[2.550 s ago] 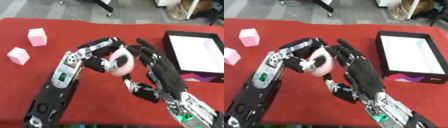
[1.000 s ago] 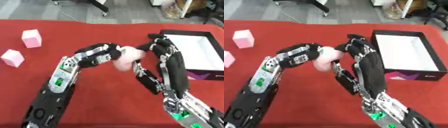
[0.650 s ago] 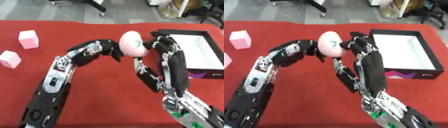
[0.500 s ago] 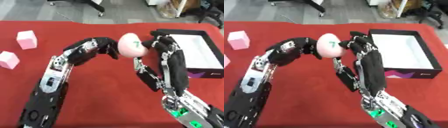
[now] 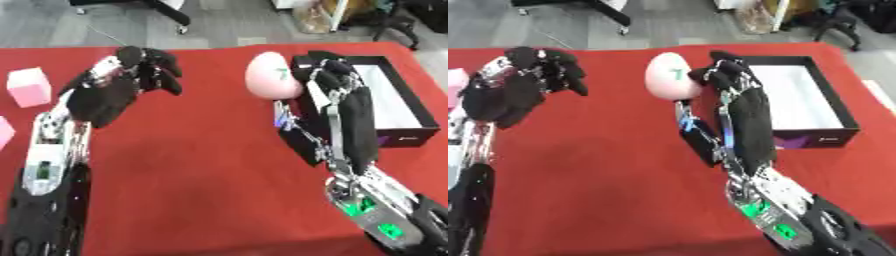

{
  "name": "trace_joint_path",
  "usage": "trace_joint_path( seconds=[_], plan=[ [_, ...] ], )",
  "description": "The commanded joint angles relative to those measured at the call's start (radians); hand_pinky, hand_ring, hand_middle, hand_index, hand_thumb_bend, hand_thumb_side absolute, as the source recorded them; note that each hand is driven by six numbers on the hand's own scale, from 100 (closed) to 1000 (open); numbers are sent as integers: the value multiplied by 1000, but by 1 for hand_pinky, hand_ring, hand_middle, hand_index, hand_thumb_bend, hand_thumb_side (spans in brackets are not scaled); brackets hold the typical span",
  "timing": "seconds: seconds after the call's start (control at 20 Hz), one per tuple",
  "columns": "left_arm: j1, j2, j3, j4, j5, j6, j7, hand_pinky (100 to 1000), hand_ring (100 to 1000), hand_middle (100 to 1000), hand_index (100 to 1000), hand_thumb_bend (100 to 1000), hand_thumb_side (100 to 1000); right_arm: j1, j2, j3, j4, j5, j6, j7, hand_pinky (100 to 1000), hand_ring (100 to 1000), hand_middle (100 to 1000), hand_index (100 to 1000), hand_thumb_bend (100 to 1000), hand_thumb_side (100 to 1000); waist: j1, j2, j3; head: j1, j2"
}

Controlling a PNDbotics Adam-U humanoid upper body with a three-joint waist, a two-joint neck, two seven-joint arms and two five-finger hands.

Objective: Pick up the objects with one hand, pass them to the other hand, and then place them into the box on the other side of the table.

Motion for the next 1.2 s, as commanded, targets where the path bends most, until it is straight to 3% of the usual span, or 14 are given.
trace_joint_path(
  seconds=[0.05, 0.25, 0.65, 0.75, 0.9, 1.0, 1.15, 1.2],
  plan=[
    [12, 37, 65, -85, 2, 19, 70, 721, 638, 658, 796, 100, 862, 12, -93, -72, -13, -85, 83, -88, 573, 762, 427, 179, 100, 100, 4, -9, 7, -42, -3],
    [67, 92, 105, -169, 21, 6, 150, 723, 639, 657, 796, 100, 833, 61, -198, -137, -13, -225, 196, -116, 550, 785, 414, 174, 100, 100, 14, -4, 28, -88, -3],
    [154, 137, 146, -284, 42, -54, 227, 727, 641, 657, 798, 100, 778, 83, -372, -274, -12, -639, 545, -118, 516, 854, 414, 183, 100, 100, 37, -1, 77, -151, -3],
    [165, 137, 151, -302, 45, -59, 239, 727, 641, 657, 798, 100, 774, 69, -402, -290, 24, -713, 575, -118, 523, 863, 429, 195, 100, 100, 41, 1, 91, -163, -3],
    [174, 128, 151, -324, 44, -63, 246, 728, 641, 656, 799, 100, 767, 22, -420, -289, 199, -812, 583, -118, 528, 876, 443, 226, 100, 100, 46, 5, 121, -190, -3],
    [175, 125, 147, -335, 42, -67, 245, 728, 640, 656, 800, 100, 761, -9, -420, -286, 336, -864, 584, -118, 537, 885, 457, 307, 100, 100, 47, 8, 142, -210, -3],
    [174, 129, 145, -344, 36, -78, 245, 729, 641, 656, 802, 100, 751, -34, -419, -274, 478, -914, 584, -118, 572, 924, 530, 547, 100, 100, 50, 12, 163, -230, -3],
    [175, 131, 146, -344, 34, -81, 246, 729, 641, 656, 802, 100, 750, -36, -418, -273, 506, -926, 584, -118, 578, 932, 547, 591, 100, 161, 51, 12, 167, -233, -3]
  ],
)
